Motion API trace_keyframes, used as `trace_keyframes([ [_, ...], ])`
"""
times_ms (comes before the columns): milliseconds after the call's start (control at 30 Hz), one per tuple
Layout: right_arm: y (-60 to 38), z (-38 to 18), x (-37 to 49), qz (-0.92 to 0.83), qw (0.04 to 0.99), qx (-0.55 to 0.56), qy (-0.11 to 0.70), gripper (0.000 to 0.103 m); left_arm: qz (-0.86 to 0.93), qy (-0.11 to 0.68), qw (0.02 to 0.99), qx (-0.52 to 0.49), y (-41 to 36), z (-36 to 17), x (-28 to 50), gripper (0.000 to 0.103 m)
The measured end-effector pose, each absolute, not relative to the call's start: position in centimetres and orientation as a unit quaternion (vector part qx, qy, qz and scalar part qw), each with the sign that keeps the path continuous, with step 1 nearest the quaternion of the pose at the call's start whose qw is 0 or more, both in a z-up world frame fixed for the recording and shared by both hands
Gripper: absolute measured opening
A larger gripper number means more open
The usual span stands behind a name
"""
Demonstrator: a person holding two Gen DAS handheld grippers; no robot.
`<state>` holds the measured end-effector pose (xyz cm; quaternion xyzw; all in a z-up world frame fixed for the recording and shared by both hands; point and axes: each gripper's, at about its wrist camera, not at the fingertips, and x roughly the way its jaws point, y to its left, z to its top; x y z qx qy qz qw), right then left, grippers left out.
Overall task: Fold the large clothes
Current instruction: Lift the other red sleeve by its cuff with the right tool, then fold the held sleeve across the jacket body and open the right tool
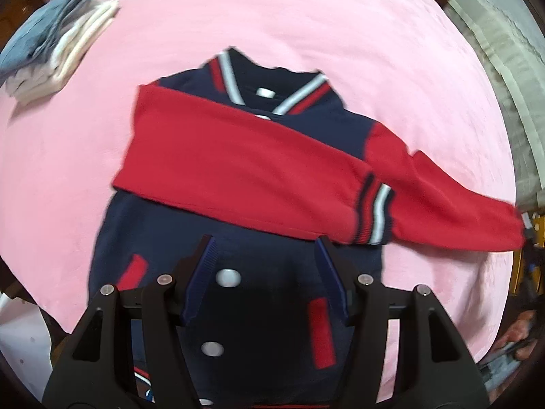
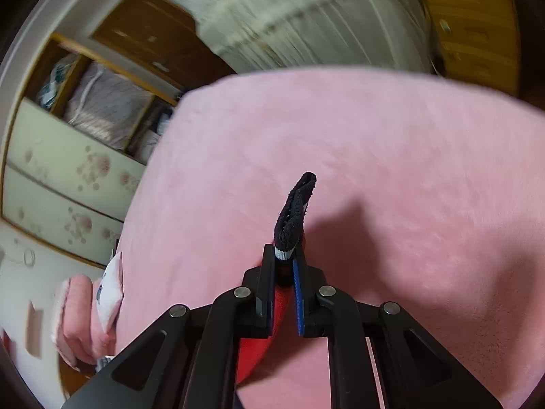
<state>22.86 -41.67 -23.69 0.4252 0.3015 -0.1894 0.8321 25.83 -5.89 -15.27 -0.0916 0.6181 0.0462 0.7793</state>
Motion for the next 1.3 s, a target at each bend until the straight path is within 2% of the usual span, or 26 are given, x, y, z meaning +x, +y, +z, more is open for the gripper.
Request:
trace_keyframes([
  [333,-29.6,-12.6,28.5,-0.101,0.921,0.297,0.23,0.009,0.061,0.602,0.791,-0.094,3.9,-14.0,24.5,0.057],
  [467,-22.8,-10.2,31.2,-0.05,0.939,0.251,0.228,0.009,0.064,0.6,0.792,-0.092,7.9,-13.9,24.0,0.056],
  [600,-14.6,-10.1,33.5,-0.002,0.952,0.182,0.246,0.009,0.067,0.6,0.791,-0.1,11.9,-14.0,23.4,0.056],
  [800,-2.5,-14.8,35.0,0.081,0.939,0.126,0.309,0.009,0.077,0.601,0.789,-0.106,16.3,-15.0,22.7,0.057],
  [933,4.5,-20.5,34.1,0.103,0.917,0.095,0.374,0.009,0.092,0.606,0.782,-0.113,18.9,-16.4,22.5,0.057],
  [1133,8.2,-28.6,32.0,0.095,0.87,0.09,0.476,0.01,0.098,0.605,0.782,-0.118,21.2,-17.2,22.8,0.057],
  [1200,6.7,-30.6,31.4,0.099,0.86,0.097,0.49,0.016,0.095,0.605,0.782,-0.115,21.4,-17.3,23.2,0.057],
  [1267,6.4,-31.8,31.3,0.122,0.842,0.112,0.513,0.028,0.09,0.606,0.783,-0.112,21.1,-17.4,23.8,0.057],
  [1300,6.1,-32.4,31.8,0.139,0.833,0.127,0.521,0.039,0.084,0.605,0.784,-0.11,20.9,-17.4,24.1,0.057],
])
